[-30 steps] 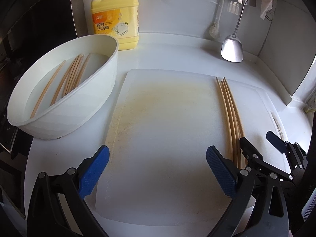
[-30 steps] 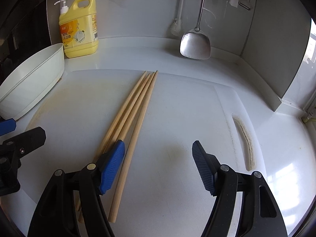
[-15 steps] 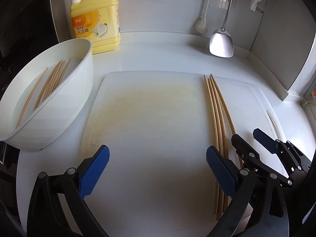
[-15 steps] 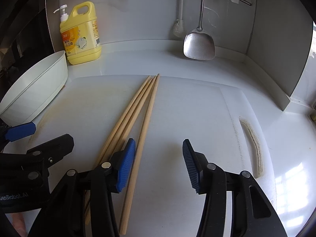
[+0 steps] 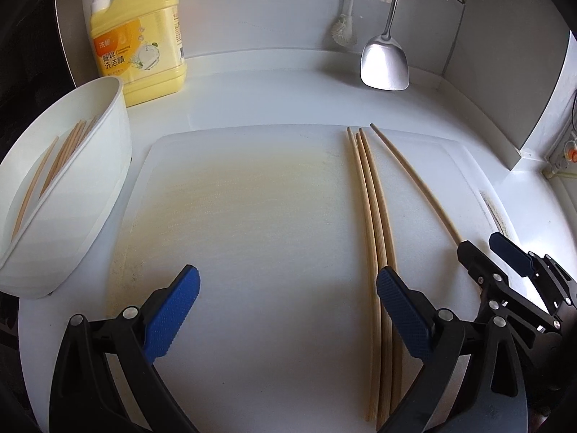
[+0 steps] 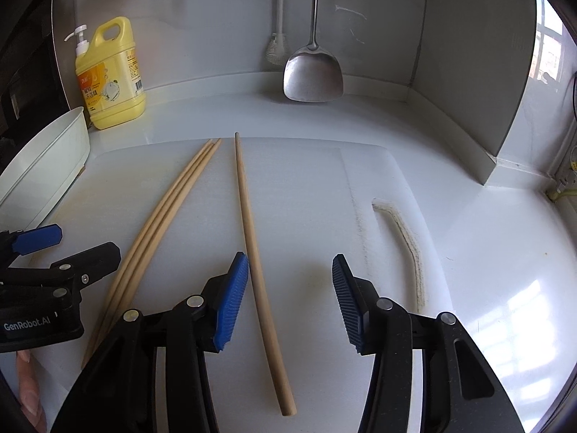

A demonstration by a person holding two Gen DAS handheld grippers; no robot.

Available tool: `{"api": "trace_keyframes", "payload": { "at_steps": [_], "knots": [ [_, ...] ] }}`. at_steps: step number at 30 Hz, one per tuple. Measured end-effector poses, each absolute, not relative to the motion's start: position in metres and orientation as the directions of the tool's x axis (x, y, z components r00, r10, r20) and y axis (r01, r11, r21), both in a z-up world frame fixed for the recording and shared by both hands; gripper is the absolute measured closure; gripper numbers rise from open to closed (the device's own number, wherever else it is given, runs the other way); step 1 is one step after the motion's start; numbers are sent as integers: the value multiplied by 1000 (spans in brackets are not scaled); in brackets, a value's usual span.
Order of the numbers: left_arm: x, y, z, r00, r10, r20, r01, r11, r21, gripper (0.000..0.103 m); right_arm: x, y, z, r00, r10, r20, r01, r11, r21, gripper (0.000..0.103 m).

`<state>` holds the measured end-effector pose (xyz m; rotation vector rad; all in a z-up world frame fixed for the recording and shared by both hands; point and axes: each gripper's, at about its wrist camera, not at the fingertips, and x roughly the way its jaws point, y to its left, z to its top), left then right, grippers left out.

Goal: Organize utensils
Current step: 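Push one chopstick apart from the bundle with the right tool, then close the right tool on the separated chopstick while the left tool grasps another, lift both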

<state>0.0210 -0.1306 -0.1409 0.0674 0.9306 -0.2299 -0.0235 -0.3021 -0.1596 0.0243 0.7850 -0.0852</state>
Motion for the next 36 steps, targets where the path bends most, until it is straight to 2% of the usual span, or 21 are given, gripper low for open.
{"api": "trace_keyframes", "payload": {
  "at_steps": [15, 18, 22, 24, 27, 31, 33, 34, 36],
  "knots": [
    [29, -137, -145, 575, -178, -799, 247, 968, -38, 6, -28, -311, -158, 703, -51, -710, 85, 996, 12, 56],
    [27, -147, -145, 598, -135, -790, 251, 968, 24, 6, -25, -310, -158, 702, -46, -711, 78, 997, 12, 56],
    [29, -146, -145, 596, -143, -791, 237, 971, 3, 6, -21, -307, -157, 699, -36, -714, 56, 998, 5, 56],
    [30, -148, -144, 600, -143, -787, 236, 972, 3, 9, -17, -306, -156, 697, -29, -717, 44, 999, 2, 54],
    [32, -151, -143, 608, -145, -781, 235, 972, 3, 13, -10, -306, -157, 693, -26, -721, 45, 999, 8, 46],
    [37, -153, -142, 610, -144, -779, 233, 972, 3, 15, -4, -304, -156, 697, -22, -716, 37, 999, 5, 45],
    [39, -155, -141, 609, -148, -779, 240, 971, 3, 20, -2, -304, -156, 699, -16, -714, 28, 1000, 5, 45],
    [40, -156, -140, 610, -150, -778, 245, 970, 5, 27, -1, -303, -156, 700, -14, -714, 25, 1000, 5, 46],
    [39, -160, -137, 610, -161, -776, 261, 965, 5, 38, -1, -302, -156, 704, -7, -710, 17, 1000, 7, 55]
  ]
}}
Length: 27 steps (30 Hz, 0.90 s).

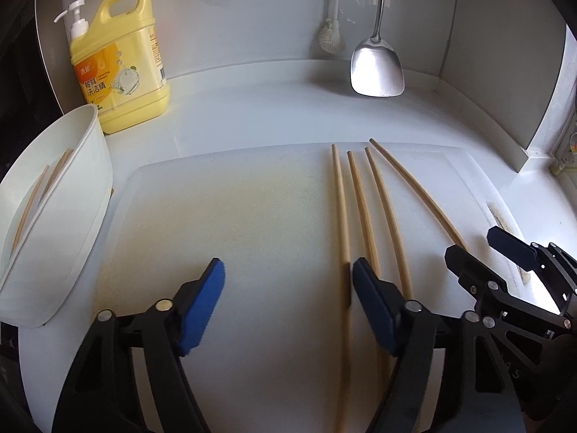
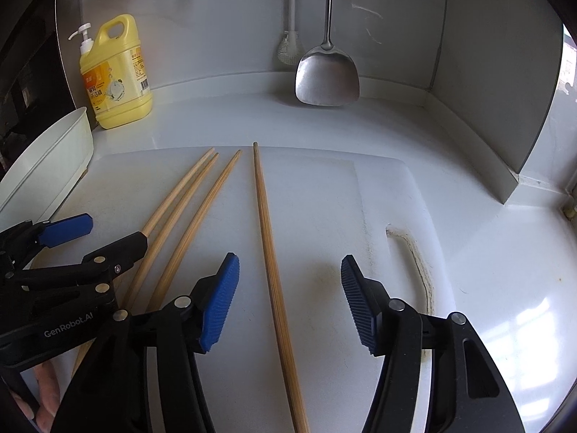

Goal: Organize utensils
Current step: 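Close the right tool on the separated chopstick while the left tool grasps another, lift both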

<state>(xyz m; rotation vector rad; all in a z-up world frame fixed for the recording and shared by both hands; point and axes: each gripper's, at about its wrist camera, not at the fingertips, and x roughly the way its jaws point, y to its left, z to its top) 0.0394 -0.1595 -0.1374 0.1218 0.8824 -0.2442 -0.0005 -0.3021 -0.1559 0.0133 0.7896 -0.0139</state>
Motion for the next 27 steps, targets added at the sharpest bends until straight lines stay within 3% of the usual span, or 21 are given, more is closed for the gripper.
{"api": "trace_keyframes", "payload": {
  "at_steps": [3, 6, 8, 10, 20, 27],
  "knots": [
    [36, -163, -136, 612, -173, -771, 279, 960, 6, 54, -2, -297, -155, 713, -4, -701, 1, 1000, -6, 70],
    [32, -168, -134, 614, -183, -768, 299, 954, 11, 78, -3, -289, -155, 715, 3, -700, -22, 1000, -19, 86],
    [29, -170, -133, 617, -181, -766, 303, 953, 19, 93, -5, -283, -155, 720, -7, -694, -28, 999, -39, 91],
    [28, -170, -134, 620, -181, -764, 302, 953, 20, 94, -7, -280, -155, 723, -18, -691, -31, 998, -59, 96],
    [19, -148, -128, 522, -250, -816, 282, 953, -111, 96, -21, -299, -150, 694, 73, -716, 12, 994, 112, 97],
    [-1, -130, -96, 521, -238, -820, 253, 960, -118, 96, -41, -307, -125, 687, 91, -721, 26, 988, 150, 96]
  ]
}}
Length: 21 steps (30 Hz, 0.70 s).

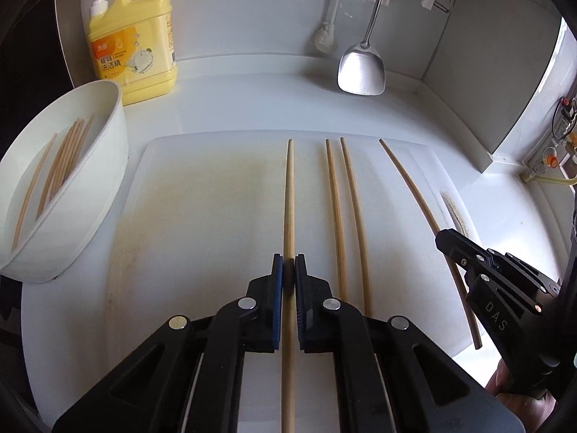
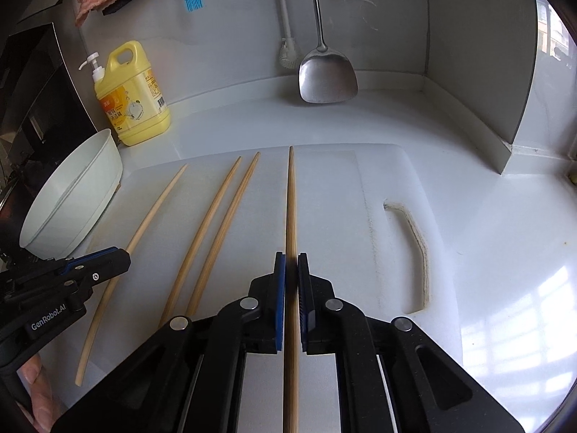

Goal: Organize utensils
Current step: 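Close the right tool on the separated chopstick while the left tool grasps another, lift both, then carry both chopsticks over the water basin and open both tools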

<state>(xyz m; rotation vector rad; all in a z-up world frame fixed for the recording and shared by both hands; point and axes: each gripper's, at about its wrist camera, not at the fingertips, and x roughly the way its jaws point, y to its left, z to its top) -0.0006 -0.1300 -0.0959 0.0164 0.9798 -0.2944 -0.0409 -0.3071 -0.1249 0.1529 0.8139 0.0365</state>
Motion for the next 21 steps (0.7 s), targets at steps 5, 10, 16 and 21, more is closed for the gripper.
{"api": "trace_keyframes", "payload": {
  "at_steps": [5, 10, 16, 21],
  "knots": [
    [-15, -105, -60, 542, -211, -813, 213, 971, -109, 96, -53, -304, -94, 695, 114, -710, -14, 989, 145, 96],
    [-23, -64, -29, 574, -167, -802, 135, 985, -108, 96, -56, -283, -63, 696, 173, -697, -93, 984, 151, 96],
    [-19, 6, -2, 621, -90, -779, 23, 995, -96, 96, -38, -221, -31, 694, 261, -671, -218, 964, 149, 96],
    [0, 80, 12, 661, -34, -750, -36, 996, -76, 96, -14, -148, -14, 700, 326, -636, -293, 943, 160, 96]
  ]
}}
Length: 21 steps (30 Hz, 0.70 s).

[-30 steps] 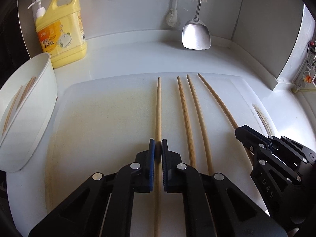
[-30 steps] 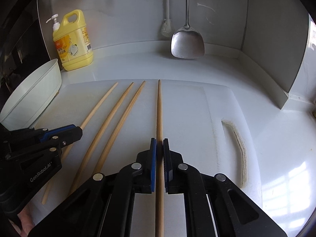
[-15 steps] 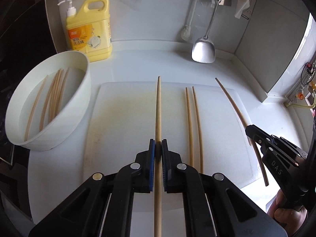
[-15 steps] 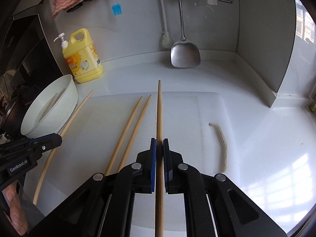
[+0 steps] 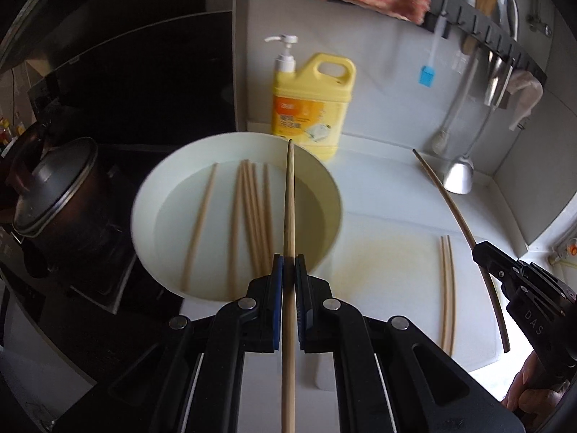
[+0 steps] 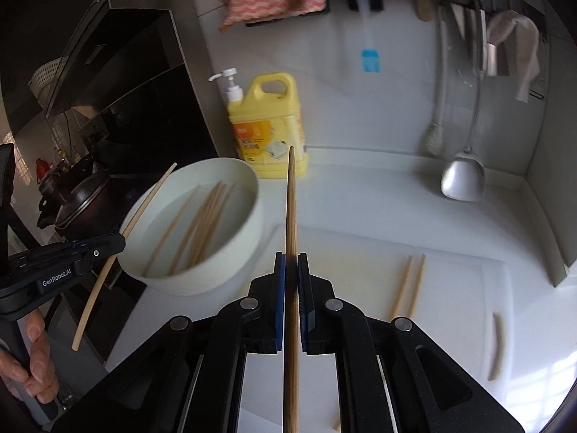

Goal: Organize utensils
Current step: 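Carry both chopsticks over the water basin and open both tools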

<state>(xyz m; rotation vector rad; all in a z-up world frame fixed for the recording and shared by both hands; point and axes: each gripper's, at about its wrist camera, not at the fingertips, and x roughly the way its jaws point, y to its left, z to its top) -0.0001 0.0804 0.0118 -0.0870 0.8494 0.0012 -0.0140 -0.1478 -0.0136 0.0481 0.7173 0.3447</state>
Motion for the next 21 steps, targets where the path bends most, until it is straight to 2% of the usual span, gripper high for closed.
{"api": "trace_keyframes", "payload": {
  "at_steps": [10, 21],
  "knots": [
    [69, 180, -3, 629, -71, -774, 20, 997, -75, 96, 52, -23, -23, 680, 341, -649, -261, 940, 220, 96],
    [126, 197, -43, 578, -138, -804, 66, 990, -123, 96, 111, 35, -58, 612, 333, -718, -227, 943, 244, 96]
  ]
}}
